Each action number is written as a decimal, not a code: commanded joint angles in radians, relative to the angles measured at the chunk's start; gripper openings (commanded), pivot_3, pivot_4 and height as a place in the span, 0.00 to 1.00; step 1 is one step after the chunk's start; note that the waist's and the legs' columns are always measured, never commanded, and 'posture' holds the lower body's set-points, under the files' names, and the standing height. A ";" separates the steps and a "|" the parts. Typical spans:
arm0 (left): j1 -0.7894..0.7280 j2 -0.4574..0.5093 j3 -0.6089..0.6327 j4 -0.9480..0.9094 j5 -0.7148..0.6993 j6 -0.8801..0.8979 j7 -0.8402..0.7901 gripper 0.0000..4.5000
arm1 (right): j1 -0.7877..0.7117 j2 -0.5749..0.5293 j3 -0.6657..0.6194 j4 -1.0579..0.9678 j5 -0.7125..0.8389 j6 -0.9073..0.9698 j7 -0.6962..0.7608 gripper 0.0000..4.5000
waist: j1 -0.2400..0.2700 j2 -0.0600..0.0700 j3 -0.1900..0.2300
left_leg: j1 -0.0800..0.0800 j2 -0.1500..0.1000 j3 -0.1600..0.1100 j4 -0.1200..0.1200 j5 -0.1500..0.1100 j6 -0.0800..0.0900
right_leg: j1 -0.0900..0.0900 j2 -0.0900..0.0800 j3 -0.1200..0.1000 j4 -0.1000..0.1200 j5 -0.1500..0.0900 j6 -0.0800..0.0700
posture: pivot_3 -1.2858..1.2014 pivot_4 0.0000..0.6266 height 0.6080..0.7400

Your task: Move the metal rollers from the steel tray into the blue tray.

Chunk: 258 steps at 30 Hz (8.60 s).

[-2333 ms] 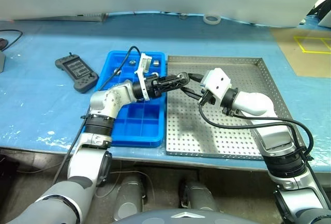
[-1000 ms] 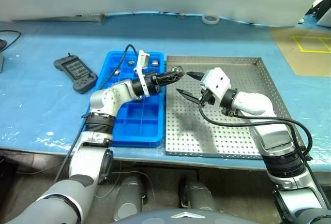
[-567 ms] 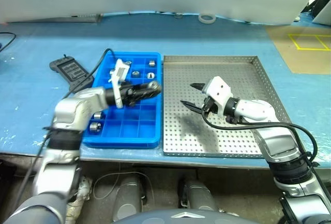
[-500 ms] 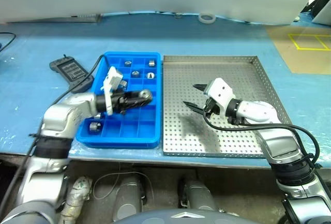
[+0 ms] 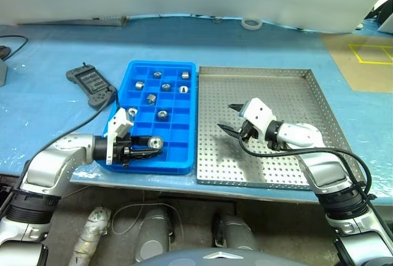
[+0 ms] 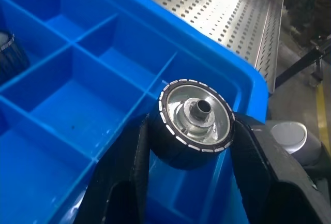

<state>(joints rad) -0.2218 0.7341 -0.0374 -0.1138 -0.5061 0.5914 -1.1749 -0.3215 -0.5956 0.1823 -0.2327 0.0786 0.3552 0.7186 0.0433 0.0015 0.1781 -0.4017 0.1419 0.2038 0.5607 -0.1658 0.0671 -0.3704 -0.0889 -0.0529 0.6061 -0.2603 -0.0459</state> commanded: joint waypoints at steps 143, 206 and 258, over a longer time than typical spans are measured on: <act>-0.485 -0.357 -0.084 0.654 0.321 -0.382 0.108 0.70 | -0.329 0.350 -0.354 -0.108 0.715 0.527 -0.593 0.77 | 0.002 0.001 -0.005 | -0.014 0.001 0.001 0.002 0.007 -0.003 | -0.015 0.000 -0.001 0.005 0.004 -0.003 | 0.45 0.24 1.00; -0.221 0.087 0.165 0.075 0.020 -0.093 0.069 0.70 | 0.181 -0.210 -0.373 -0.235 0.327 0.321 -0.083 0.77 | -0.029 0.003 -0.004 | 0.001 0.003 0.001 -0.001 0.001 -0.001 | 0.000 0.002 0.000 -0.002 0.001 0.002 | 0.48 0.24 1.00; -0.298 0.107 0.178 0.271 0.098 -0.087 0.118 0.70 | 0.009 0.014 -0.150 -0.055 0.186 0.144 -0.016 0.77 | 0.029 0.000 -0.004 | 0.000 0.002 0.001 -0.003 0.006 -0.008 | -0.002 0.000 -0.001 0.002 0.001 0.001 | 0.52 0.24 1.00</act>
<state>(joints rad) -0.5080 0.8387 0.0999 0.1744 -0.3990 0.5016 -1.0802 -0.2997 -0.5746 0.0422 -0.2800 0.2482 0.5058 0.6870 0.0719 0.0014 0.1745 -0.4019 0.1441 0.2046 0.5575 -0.1603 0.0595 -0.3726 -0.0884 -0.0537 0.6079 -0.2597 -0.0447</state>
